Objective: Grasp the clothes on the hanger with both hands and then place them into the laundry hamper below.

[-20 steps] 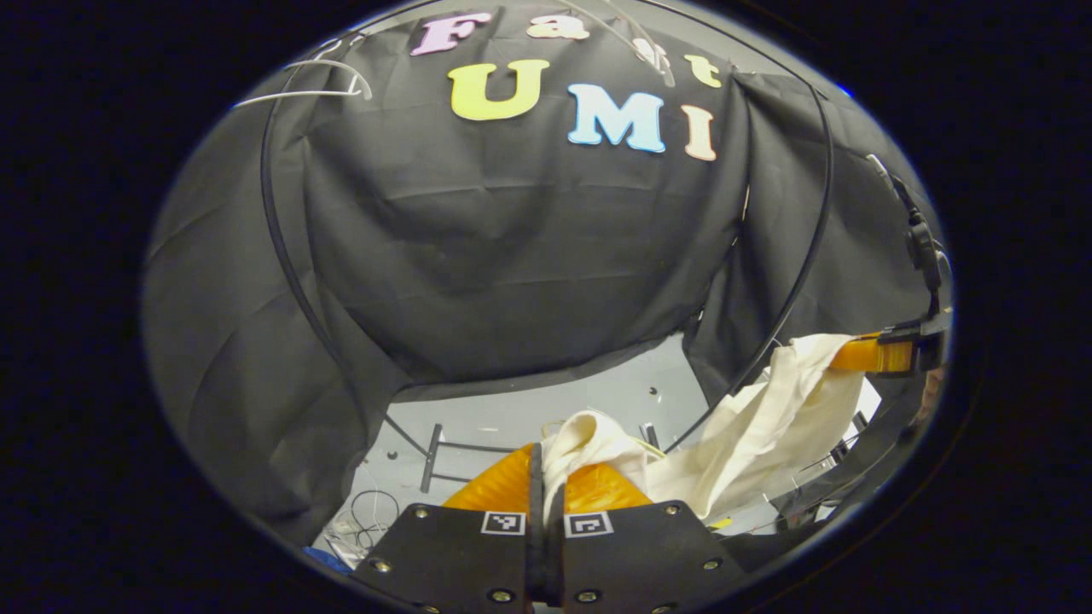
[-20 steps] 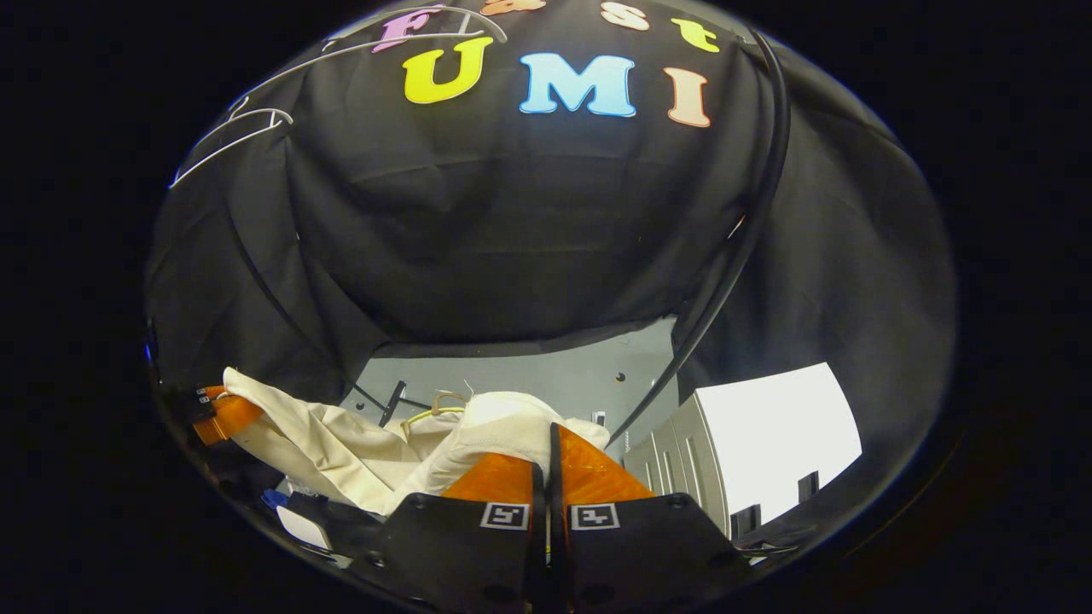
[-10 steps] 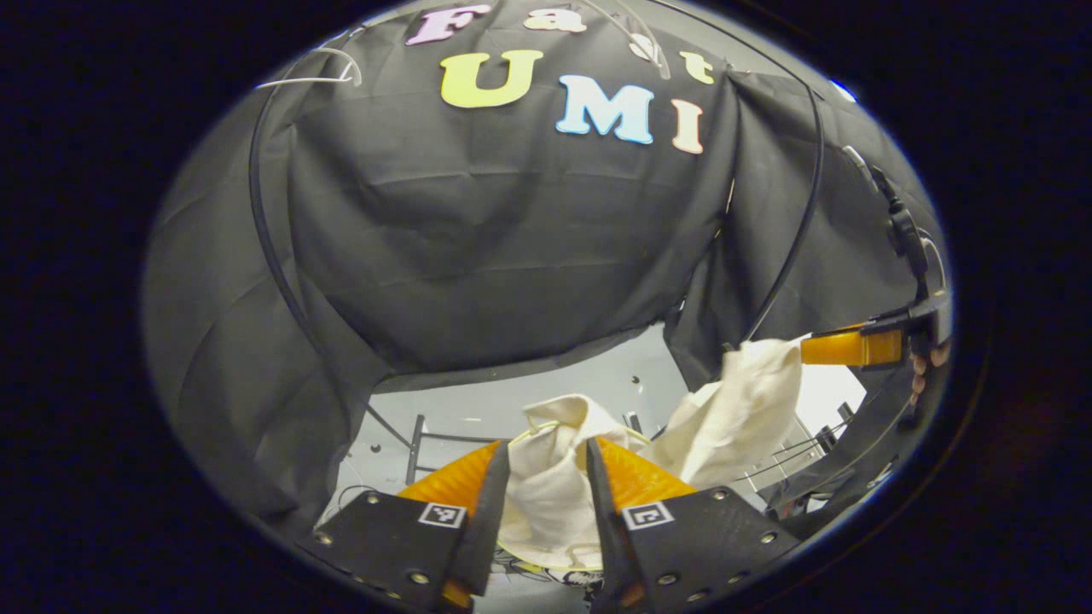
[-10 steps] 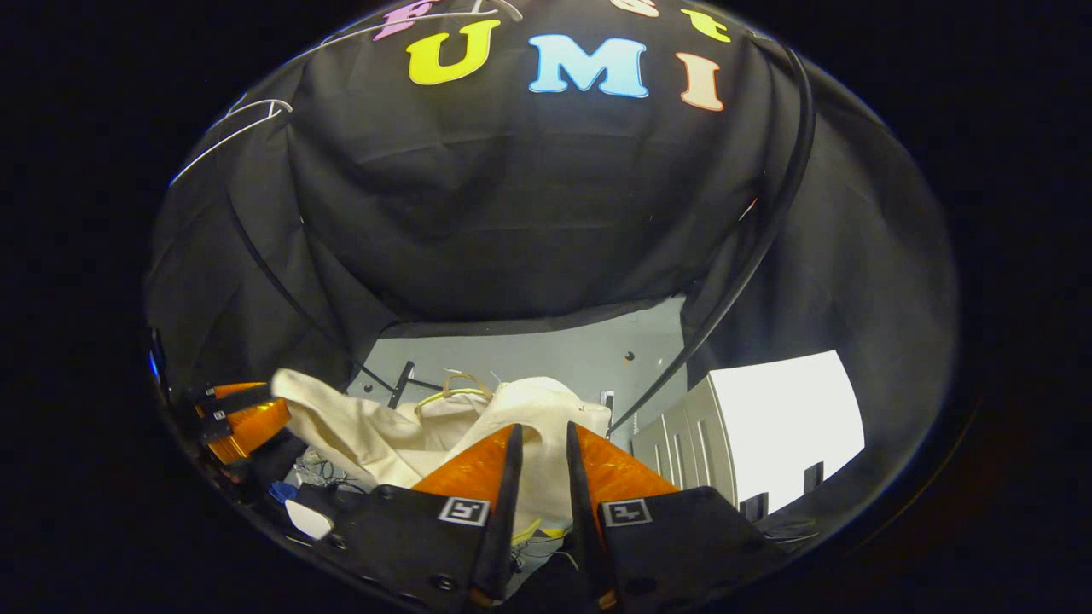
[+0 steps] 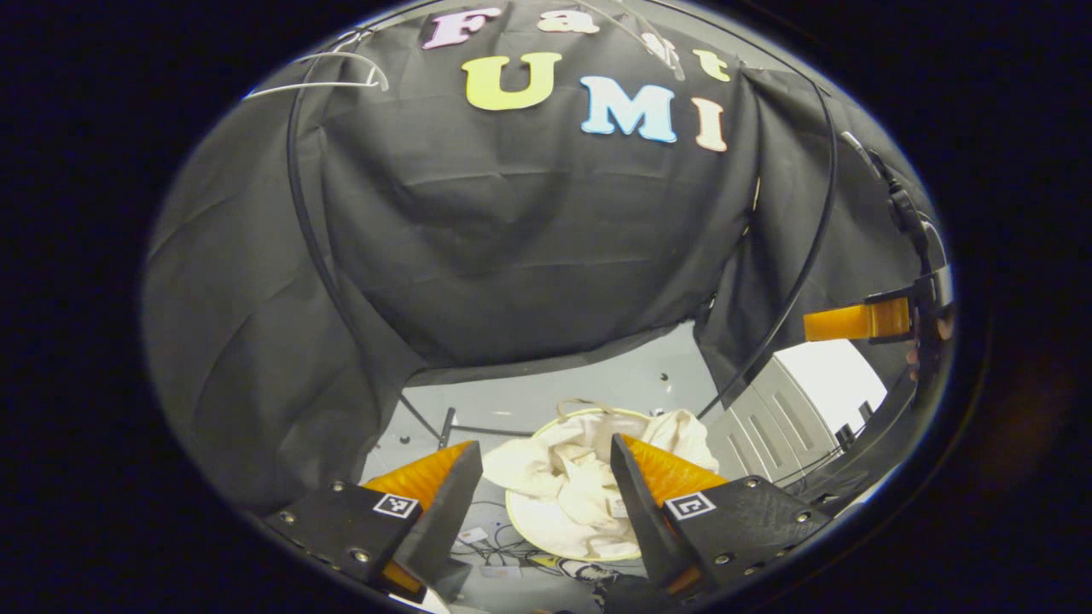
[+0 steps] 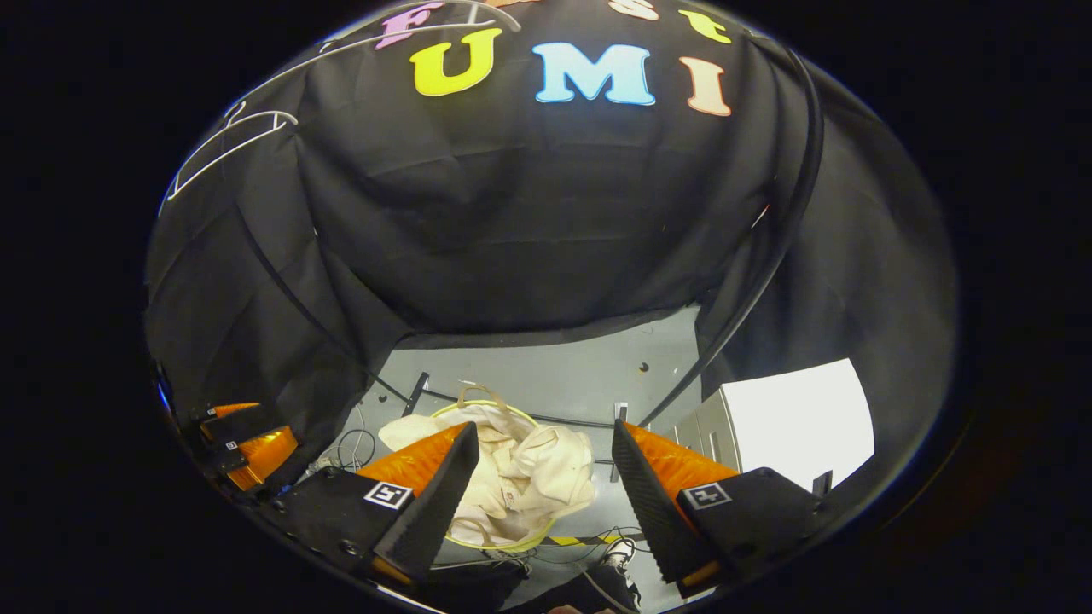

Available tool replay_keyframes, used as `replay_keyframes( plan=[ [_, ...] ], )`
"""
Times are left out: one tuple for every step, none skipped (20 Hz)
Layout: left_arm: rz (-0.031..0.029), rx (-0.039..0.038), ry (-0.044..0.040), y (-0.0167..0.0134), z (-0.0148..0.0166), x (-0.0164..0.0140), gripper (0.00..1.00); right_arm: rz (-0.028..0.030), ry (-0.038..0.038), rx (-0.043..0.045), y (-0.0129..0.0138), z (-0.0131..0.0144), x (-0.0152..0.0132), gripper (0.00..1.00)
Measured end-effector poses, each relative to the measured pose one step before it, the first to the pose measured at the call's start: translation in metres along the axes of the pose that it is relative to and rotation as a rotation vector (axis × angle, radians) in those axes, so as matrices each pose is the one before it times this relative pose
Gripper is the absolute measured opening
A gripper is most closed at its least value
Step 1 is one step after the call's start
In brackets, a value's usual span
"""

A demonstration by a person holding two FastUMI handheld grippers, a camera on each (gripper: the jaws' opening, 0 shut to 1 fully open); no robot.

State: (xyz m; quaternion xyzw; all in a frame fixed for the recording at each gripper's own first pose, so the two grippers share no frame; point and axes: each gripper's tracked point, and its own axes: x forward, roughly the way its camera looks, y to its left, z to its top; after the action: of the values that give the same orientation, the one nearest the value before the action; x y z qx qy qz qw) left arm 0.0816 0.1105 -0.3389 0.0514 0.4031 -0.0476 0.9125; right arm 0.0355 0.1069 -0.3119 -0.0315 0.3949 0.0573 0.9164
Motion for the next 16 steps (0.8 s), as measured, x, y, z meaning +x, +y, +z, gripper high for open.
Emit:
replay_keyframes(
  plan=[
    [0.01372,-0.01053,0.01061,-0.00421,-0.00408,-0.00241,0.89,0.00385,-0.00862,-0.01001,-0.00701,0.00223,-0.00001,0.99],
    [0.01656,-0.01127,0.01459,-0.00399,-0.00293,-0.00322,0.89,0.00077,-0.00646,-0.01451,-0.00764,0.00029,-0.00154,0.99],
    [0.01780,-0.01067,0.01180,-0.00420,-0.00532,-0.00451,0.89,-0.00263,-0.00746,-0.01188,-0.00970,0.00036,-0.00231,0.99],
    [0.01259,-0.00912,0.00391,-0.00561,-0.00093,-0.00406,0.89,-0.00159,-0.00777,-0.00356,-0.00844,-0.00151,-0.00126,0.98],
    [0.00775,-0.00573,-0.00052,-0.00877,-0.00089,-0.00575,0.89,-0.00051,-0.00561,0.00528,-0.00828,-0.00199,-0.00236,0.99],
    [0.00764,0.00131,-0.00191,-0.00823,0.00073,-0.00446,0.89,0.00112,-0.00432,0.01233,-0.00937,-0.00274,-0.00266,0.99],
    [0.00721,0.00759,-0.00248,-0.00802,0.00060,-0.00347,0.86,0.00293,-0.00346,0.01418,-0.00807,-0.00187,-0.00167,0.99],
    [0.00980,0.01333,-0.00223,-0.00930,-0.00064,-0.00491,0.89,0.00299,0.00031,0.00984,-0.00772,-0.00268,-0.00157,0.99],
    [0.01246,0.01588,-0.00156,-0.00891,0.00274,-0.00360,0.89,-0.00014,0.00047,0.00293,-0.00880,-0.00268,-0.00120,0.99],
    [0.01215,0.01367,-0.00387,-0.00874,0.00322,-0.00216,0.89,-0.00134,0.00170,0.00138,-0.00933,-0.00274,-0.00172,0.99],
    [0.01255,0.00946,-0.00469,-0.00809,0.00583,-0.00279,0.89,0.00084,0.00323,0.00610,-0.00866,-0.00182,-0.00155,0.99],
    [0.00986,0.00592,-0.00817,-0.00878,0.00667,-0.00306,0.89,0.01050,0.00198,0.01038,-0.00680,-0.00207,-0.00220,0.99],
    [0.00927,0.00064,-0.01255,-0.00868,0.00915,-0.00287,0.86,0.00982,-0.00293,0.01217,-0.00692,-0.00046,-0.00287,0.98],
    [0.00589,-0.00263,-0.01508,-0.01041,0.00921,-0.00490,0.89,0.00511,-0.00693,0.00771,-0.00816,0.00084,-0.00447,0.98],
    [0.00518,0.00092,-0.01568,-0.01091,0.00881,-0.00538,0.86,0.00179,-0.00948,0.00010,-0.00964,0.00173,-0.00376,0.98],
    [0.00964,0.00738,-0.01624,-0.00934,0.01144,-0.00306,0.89,-0.00388,-0.01378,-0.00692,-0.01090,0.00104,-0.00441,0.98]
  ],
)
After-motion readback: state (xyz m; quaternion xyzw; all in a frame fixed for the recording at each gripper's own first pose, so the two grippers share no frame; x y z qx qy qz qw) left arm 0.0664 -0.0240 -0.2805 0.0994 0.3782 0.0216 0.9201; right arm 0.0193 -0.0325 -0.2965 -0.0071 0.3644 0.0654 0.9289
